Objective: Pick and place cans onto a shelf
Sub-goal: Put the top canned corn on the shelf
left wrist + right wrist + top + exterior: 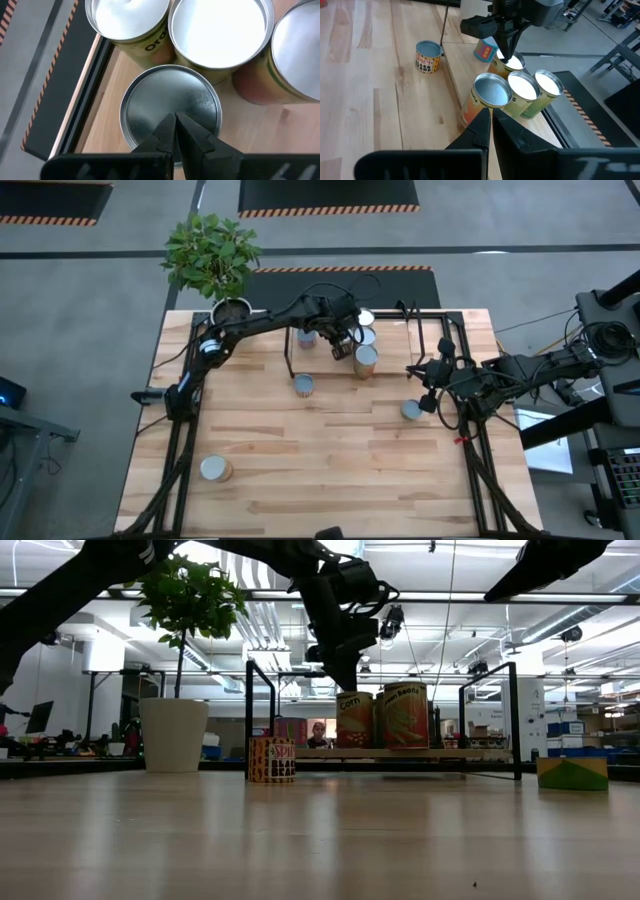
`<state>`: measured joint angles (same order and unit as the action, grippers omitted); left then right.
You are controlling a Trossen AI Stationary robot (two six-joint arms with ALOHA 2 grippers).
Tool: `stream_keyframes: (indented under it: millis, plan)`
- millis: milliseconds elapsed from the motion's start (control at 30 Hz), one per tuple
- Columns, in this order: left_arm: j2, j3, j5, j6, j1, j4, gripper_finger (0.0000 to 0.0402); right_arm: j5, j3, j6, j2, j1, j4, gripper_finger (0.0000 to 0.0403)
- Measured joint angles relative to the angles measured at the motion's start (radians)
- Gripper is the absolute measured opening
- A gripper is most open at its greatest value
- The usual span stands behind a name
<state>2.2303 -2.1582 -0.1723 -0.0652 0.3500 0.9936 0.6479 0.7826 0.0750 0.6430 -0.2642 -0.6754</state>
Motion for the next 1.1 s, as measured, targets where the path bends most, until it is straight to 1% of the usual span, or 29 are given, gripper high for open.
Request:
stream_keyframes:
  millis: [1100]
  plan:
    - [-0.006, -0.001, 0.0, 0.06, -0.011, 0.01, 0.0, 0.0, 0.0, 0.0, 0.0, 0.0, 0.0, 0.0009]
